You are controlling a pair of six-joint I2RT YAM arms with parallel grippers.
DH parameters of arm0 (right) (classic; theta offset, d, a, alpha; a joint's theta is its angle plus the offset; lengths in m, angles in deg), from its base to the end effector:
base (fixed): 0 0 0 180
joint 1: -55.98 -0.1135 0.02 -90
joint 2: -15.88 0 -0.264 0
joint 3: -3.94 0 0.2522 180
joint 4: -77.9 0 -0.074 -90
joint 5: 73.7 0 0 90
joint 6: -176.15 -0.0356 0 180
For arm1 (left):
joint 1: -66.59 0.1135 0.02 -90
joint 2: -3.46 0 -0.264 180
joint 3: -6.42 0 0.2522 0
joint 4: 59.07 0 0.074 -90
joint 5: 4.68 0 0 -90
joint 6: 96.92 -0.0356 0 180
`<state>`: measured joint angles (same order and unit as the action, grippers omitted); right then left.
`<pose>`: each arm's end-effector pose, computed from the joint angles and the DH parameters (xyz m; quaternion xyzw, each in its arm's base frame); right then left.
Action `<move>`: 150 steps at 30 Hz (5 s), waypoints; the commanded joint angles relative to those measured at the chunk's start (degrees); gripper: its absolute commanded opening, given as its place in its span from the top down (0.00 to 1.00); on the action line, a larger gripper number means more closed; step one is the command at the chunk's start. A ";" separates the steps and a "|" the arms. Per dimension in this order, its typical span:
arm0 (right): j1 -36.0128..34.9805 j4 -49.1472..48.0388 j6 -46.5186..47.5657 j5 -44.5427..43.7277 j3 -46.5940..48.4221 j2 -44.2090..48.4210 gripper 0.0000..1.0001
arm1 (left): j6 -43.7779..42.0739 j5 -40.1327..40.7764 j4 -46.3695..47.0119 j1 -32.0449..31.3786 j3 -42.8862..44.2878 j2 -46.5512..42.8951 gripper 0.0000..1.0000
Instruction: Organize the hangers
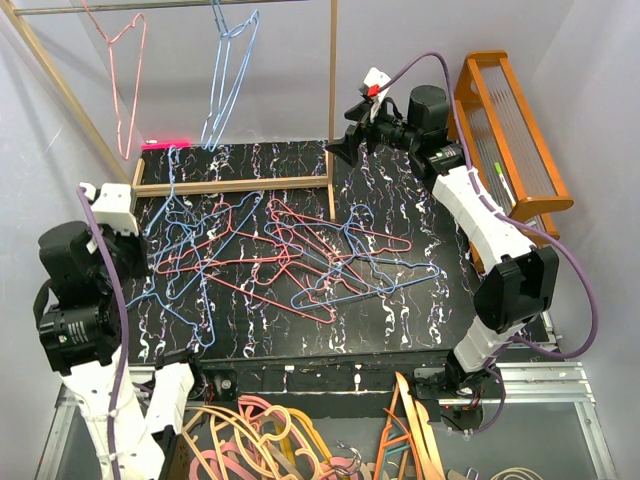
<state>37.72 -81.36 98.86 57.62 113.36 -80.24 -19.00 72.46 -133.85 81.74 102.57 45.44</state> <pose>0.3663 0.1456 0.4210 -0.4121 0.6155 0.2947 0.6038 0.0727 0.0115 0.4563 0.0418 0.8184 0.0437 0.5714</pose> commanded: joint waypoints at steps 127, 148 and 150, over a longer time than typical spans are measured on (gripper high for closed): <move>-3.10 22.95 25.71 -20.32 -14.55 -18.62 0.59 | -4.75 -22.17 18.47 1.81 -18.05 12.97 0.03; -2.36 25.17 31.08 -18.65 -17.07 -2.69 0.92 | -17.07 -47.30 8.26 -5.91 -11.48 37.68 0.03; -2.37 24.98 30.57 -16.77 -17.57 -0.26 0.92 | -18.45 -46.88 9.26 -9.21 -10.51 41.43 0.03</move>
<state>35.79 -55.06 128.37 36.22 96.23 -88.17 -31.48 31.34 -121.98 78.29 88.52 82.02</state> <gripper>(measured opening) 0.091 0.970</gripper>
